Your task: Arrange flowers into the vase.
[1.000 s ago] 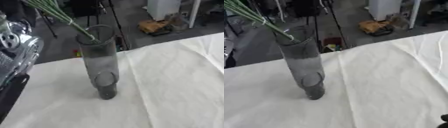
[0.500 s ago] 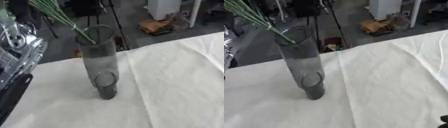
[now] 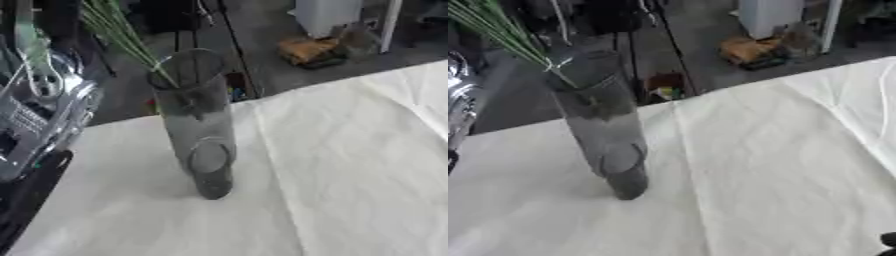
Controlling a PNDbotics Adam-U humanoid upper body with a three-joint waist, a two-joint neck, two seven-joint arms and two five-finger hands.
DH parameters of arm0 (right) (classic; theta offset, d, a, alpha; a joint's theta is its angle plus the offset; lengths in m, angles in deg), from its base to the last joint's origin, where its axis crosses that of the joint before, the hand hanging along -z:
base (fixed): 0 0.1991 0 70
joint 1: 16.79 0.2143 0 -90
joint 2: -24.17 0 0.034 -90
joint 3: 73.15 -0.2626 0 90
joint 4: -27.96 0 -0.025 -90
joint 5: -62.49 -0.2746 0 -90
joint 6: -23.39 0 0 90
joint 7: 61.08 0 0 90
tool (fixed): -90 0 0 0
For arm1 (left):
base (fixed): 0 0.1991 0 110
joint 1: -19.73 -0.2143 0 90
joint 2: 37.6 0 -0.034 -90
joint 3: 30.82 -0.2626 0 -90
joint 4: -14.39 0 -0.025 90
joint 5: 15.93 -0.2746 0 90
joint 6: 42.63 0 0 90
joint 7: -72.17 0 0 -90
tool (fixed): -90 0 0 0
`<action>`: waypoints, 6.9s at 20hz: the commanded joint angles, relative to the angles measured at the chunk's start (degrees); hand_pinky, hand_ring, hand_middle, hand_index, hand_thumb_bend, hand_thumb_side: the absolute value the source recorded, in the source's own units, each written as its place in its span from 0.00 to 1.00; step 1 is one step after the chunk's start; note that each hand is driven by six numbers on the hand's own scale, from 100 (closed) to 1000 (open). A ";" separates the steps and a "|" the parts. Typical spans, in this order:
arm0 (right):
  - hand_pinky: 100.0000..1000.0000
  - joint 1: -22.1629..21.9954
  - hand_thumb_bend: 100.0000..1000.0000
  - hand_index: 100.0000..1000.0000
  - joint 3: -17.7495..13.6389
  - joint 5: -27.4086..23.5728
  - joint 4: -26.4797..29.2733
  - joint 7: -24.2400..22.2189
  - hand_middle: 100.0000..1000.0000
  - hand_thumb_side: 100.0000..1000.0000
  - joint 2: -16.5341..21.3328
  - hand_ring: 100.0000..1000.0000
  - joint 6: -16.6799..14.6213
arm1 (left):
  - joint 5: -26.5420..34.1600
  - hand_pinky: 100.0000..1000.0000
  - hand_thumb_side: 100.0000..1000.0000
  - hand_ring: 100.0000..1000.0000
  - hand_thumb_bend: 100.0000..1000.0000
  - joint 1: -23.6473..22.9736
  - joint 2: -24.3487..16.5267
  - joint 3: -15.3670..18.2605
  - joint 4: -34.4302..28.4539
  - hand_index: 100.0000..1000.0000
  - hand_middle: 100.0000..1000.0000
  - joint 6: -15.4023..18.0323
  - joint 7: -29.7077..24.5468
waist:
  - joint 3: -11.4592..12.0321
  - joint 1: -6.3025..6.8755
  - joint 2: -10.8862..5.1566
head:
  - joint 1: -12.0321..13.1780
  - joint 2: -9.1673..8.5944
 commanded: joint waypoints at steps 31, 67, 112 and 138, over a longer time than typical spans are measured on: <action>0.57 0.48 0.00 0.74 -0.17 1.16 0.93 -0.35 0.43 0.79 -0.42 0.73 0.04 | -3.14 0.00 0.72 0.31 0.18 -0.72 -1.84 -1.11 -0.88 0.36 0.15 -3.82 -12.74 | 0.20 -0.59 -0.50 | 0.16 -0.96; 0.57 -0.18 0.00 0.74 -0.65 1.34 0.93 0.57 0.42 0.79 -0.03 0.72 1.05 | -10.91 0.72 0.90 1.00 0.38 -2.93 -6.97 0.65 -1.73 0.98 0.90 -3.38 -45.06 | 1.79 -0.49 -1.71 | -1.09 -0.21; 0.58 0.66 0.00 0.75 -0.66 3.85 0.93 0.76 0.42 0.79 0.20 0.73 3.74 | -18.83 0.96 0.95 1.00 0.09 0.11 -10.43 2.97 8.58 0.98 0.94 4.13 -63.32 | 1.14 2.09 -1.09 | -1.41 -1.80; 0.57 0.87 0.00 0.74 -0.62 5.53 0.93 1.09 0.41 0.79 -0.47 0.73 5.25 | -27.15 1.00 1.00 1.00 0.96 0.47 -11.78 4.27 10.18 1.00 1.00 11.29 -74.54 | 2.64 2.09 -0.39 | -1.83 -2.36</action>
